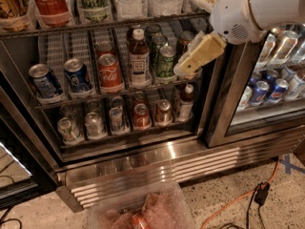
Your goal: Pick green can from top shelf of fridge
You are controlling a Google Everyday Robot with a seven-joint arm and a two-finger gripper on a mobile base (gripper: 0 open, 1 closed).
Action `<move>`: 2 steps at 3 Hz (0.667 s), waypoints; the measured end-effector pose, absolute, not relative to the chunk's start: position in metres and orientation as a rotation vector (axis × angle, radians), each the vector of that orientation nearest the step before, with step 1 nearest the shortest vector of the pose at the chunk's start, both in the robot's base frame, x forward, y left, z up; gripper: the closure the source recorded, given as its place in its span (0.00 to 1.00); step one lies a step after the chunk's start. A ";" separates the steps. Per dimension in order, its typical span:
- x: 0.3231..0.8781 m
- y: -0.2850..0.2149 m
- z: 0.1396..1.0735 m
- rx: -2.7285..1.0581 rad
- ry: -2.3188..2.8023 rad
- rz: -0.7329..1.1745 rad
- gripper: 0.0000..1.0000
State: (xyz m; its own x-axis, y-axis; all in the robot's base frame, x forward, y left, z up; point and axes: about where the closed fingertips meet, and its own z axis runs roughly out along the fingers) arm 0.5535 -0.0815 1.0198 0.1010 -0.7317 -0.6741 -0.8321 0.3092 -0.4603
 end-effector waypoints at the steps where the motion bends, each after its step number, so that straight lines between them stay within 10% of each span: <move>1: 0.552 -0.077 1.020 -1.455 1.640 0.139 0.00; 2: 0.552 -0.077 1.020 -1.455 1.640 0.139 0.00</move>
Offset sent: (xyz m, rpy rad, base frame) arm -0.0025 0.0108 -0.0030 -0.0118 0.0039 0.0362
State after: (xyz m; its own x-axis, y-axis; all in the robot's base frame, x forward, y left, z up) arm 0.5522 -0.0773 1.0199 0.1100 -0.7330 -0.6713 -0.8353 0.2978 -0.4621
